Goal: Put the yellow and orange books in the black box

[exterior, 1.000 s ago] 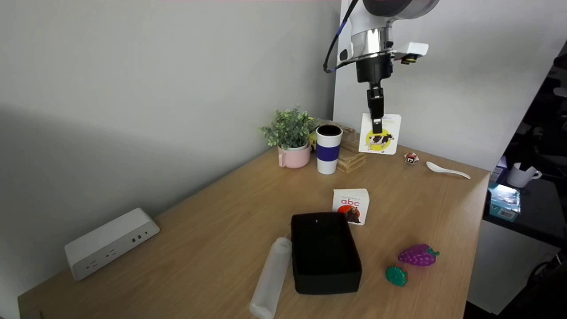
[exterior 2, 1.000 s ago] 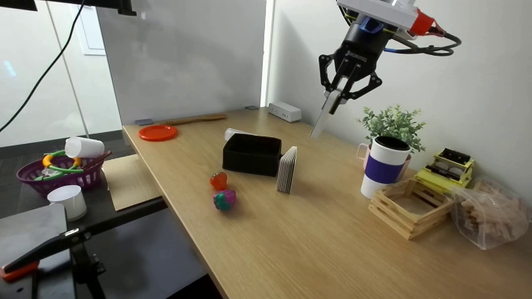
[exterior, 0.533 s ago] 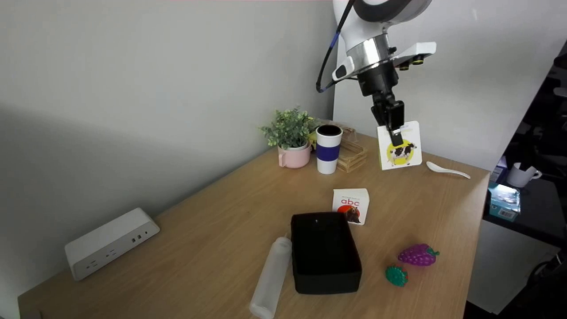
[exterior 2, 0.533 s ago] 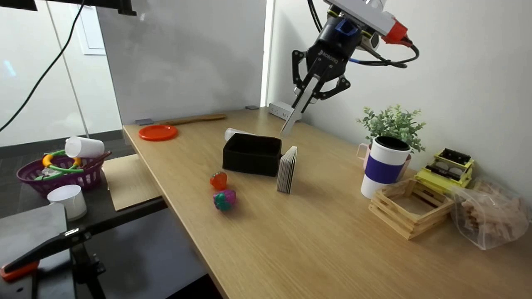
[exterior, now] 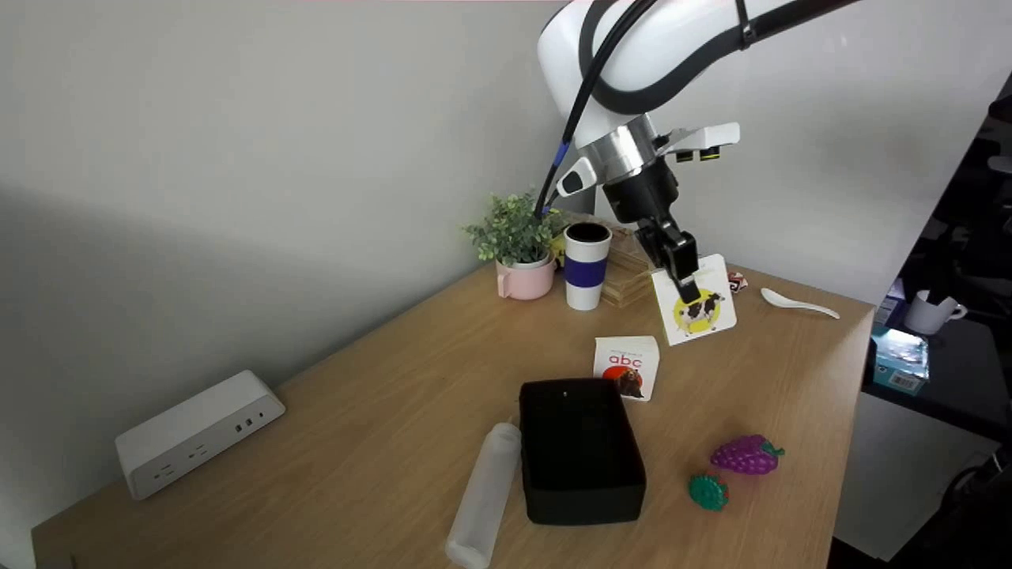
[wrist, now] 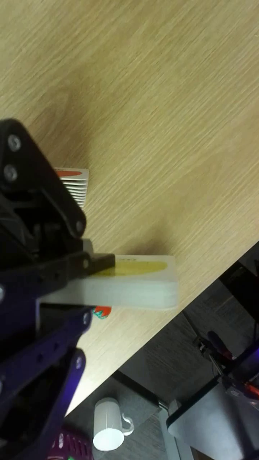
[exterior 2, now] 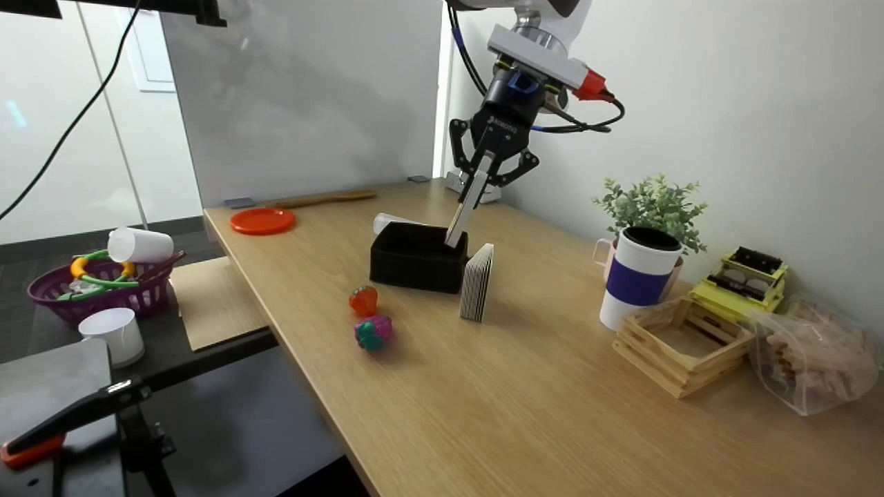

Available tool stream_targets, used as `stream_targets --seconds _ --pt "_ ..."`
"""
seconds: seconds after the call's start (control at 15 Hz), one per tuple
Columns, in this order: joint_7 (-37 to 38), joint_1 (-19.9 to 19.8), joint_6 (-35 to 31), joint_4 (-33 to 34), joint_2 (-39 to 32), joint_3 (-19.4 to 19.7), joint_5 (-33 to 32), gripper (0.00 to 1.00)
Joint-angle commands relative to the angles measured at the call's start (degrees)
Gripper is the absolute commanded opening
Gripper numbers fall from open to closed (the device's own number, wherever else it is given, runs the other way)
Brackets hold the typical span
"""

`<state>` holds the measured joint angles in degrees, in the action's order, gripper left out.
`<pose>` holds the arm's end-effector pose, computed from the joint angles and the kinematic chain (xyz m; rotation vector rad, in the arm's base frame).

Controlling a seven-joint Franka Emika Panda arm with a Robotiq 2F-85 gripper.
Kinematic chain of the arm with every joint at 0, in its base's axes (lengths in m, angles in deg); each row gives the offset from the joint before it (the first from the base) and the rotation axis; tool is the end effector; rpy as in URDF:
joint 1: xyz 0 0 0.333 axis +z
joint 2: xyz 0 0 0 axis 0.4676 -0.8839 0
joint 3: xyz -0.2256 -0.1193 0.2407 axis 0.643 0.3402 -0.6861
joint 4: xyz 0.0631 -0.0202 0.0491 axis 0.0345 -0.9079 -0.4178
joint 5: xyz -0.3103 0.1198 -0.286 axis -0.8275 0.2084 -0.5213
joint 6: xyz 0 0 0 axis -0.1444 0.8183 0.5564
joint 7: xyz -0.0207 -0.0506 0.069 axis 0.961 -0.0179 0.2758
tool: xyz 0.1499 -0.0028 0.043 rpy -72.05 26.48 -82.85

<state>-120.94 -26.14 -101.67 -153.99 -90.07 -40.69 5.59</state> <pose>0.7219 0.0620 0.2589 -2.6837 -1.1499 0.7893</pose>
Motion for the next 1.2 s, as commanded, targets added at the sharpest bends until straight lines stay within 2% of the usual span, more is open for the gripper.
stream_targets --seconds 0.0,0.6,0.87,1.13 --pt "1.9 2.2 3.0 5.8 -4.0 0.0 -2.4 0.04" --pt "4.9 7.5 4.8 13.9 -8.7 -0.6 -5.7 0.04" --pt "3.4 7.2 0.2 14.1 -8.7 -0.8 -3.7 0.04" --pt "-0.9 5.0 -6.4 12.9 -8.5 -2.0 -0.9 0.04"
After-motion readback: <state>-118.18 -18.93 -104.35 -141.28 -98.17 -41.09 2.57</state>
